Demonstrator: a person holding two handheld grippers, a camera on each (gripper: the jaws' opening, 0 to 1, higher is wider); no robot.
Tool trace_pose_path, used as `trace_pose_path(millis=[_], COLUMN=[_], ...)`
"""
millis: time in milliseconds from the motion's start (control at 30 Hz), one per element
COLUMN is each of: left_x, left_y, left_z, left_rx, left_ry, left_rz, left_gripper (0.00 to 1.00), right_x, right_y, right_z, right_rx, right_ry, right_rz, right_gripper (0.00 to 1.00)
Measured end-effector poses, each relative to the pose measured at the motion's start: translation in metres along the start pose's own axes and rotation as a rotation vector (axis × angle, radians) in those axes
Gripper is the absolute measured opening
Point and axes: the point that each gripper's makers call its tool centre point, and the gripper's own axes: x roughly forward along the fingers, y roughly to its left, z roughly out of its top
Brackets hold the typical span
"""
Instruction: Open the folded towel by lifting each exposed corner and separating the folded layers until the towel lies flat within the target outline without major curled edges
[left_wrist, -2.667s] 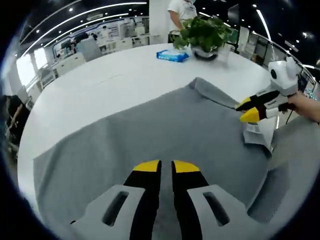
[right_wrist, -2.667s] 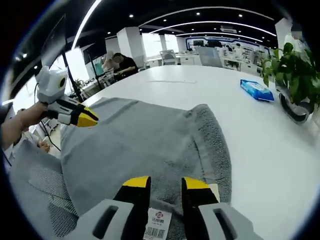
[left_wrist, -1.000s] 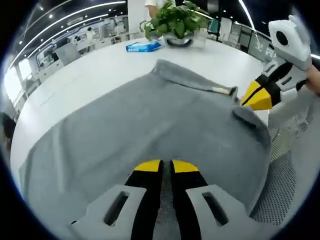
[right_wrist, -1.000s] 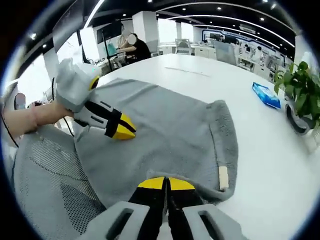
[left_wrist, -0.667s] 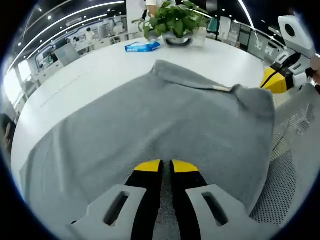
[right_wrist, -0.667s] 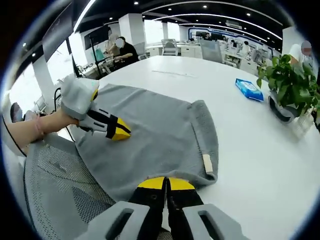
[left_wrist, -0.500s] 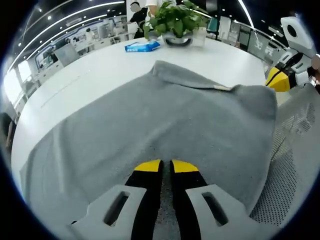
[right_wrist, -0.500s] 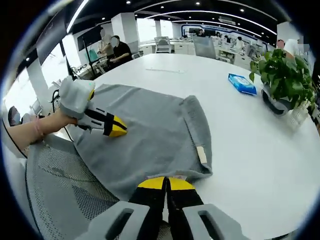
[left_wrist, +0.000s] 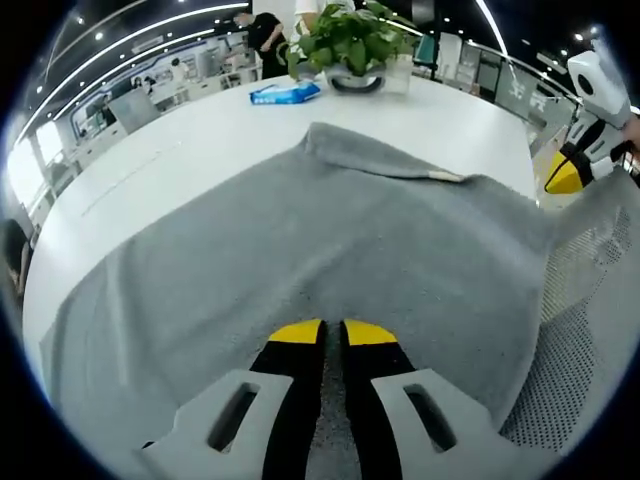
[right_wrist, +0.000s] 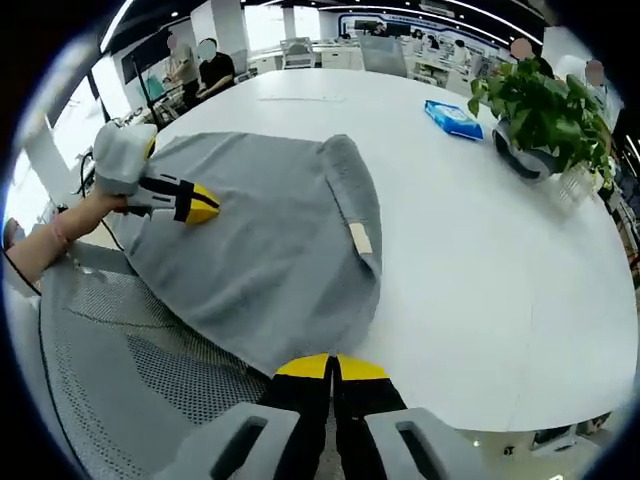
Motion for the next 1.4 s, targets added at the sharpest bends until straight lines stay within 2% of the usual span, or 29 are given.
trace_pose_path(millis=[100, 233, 333, 367, 400, 500, 633, 733, 767, 867, 933, 1100, 1167, 1267, 1400], left_x=[0.000, 0.000, 0.000, 0.000, -0.001, 0.000, 0.000, 0.000, 0.000, 0.000, 0.000, 0.000, 0.000, 0.000, 0.000], left_y=[0.000, 0.000, 0.000, 0.000, -0.001, -0.001, -0.001, -0.001, -0.001, -0.001, -0.001, -0.001, 0.000, 0.000, 0.000], left_z=[0.000, 0.000, 0.000, 0.000, 0.000, 0.000, 0.000, 0.000, 0.000, 0.000, 0.000, 0.000, 0.000, 0.000, 0.000], left_rx=[0.002, 0.004, -0.001, -0.001, -0.001, -0.001, -0.001, 0.000, -0.001, -0.002, -0.002, -0.007, -0.011, -0.015, -0.021], left_ry=[0.001, 0.001, 0.000, 0.000, -0.001, -0.001, 0.000, 0.000, 0.000, -0.001, -0.002, -0.005, -0.007, -0.011, -0.014], left_rz=[-0.001, 0.000, -0.002, -0.002, -0.002, -0.002, -0.003, -0.003, -0.003, -0.003, -0.002, -0.003, -0.004, -0.004, -0.005], left_gripper=[0.05, 0.05, 0.06, 0.06, 0.06, 0.06, 0.06, 0.06, 0.06, 0.06, 0.06, 0.06, 0.06, 0.06, 0.06], right_x=[0.006, 0.012, 0.014, 0.012, 0.010, 0.002, -0.007, -0.010, -0.010, -0.005, 0.006, 0.052, 0.070, 0.102, 0.123], right_y=[0.003, 0.002, 0.000, -0.001, -0.002, -0.004, -0.003, 0.000, 0.001, 0.010, 0.019, 0.040, 0.043, 0.033, 0.019], right_z=[-0.015, -0.023, -0.021, -0.015, -0.003, 0.017, 0.072, 0.110, 0.127, 0.161, 0.180, 0.205, 0.213, 0.216, 0.225], right_rx=[0.006, 0.006, -0.027, -0.043, -0.063, -0.069, -0.104, -0.169, -0.207, -0.286, -0.326, -0.375, -0.377, -0.370, -0.293], right_ry=[0.065, 0.092, 0.091, 0.070, 0.019, -0.047, -0.220, -0.312, -0.362, -0.432, -0.465, -0.459, -0.463, -0.415, -0.394], right_rz=[0.016, 0.018, 0.005, 0.006, 0.000, -0.005, 0.006, 0.004, -0.003, 0.010, 0.029, 0.106, 0.124, 0.107, 0.101], right_gripper=[0.00, 0.00, 0.00, 0.00, 0.00, 0.04, 0.05, 0.05, 0.06, 0.06, 0.06, 0.07, 0.10, 0.16, 0.12])
